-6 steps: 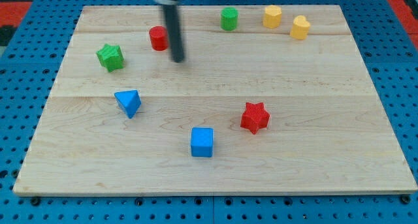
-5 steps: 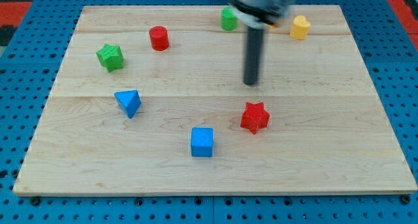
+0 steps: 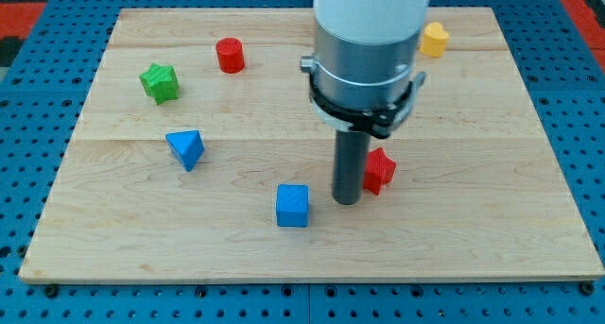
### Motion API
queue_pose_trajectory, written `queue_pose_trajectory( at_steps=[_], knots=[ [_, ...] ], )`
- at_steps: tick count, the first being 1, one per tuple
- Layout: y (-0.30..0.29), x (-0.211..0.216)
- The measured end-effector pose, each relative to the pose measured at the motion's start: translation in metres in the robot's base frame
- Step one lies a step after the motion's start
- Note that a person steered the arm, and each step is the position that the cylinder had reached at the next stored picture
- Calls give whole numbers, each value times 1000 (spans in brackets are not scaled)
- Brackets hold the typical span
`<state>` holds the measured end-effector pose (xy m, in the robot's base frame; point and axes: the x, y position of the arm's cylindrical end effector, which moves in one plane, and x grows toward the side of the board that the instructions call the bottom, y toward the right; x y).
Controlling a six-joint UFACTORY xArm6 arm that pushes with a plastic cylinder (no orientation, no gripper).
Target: Push red star towards top center
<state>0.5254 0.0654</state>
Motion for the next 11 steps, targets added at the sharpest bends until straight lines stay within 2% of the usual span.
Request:
queue_pose_trajectory(
  at_steps=[1, 3, 4, 5, 6, 7, 8, 9, 11],
  knots=[
    [22, -47],
    [25, -118],
    [43, -69],
    [69, -122],
    [-18, -179],
    [-5, -175],
    [14, -153],
    [40, -196],
    [-83, -269]
  ],
)
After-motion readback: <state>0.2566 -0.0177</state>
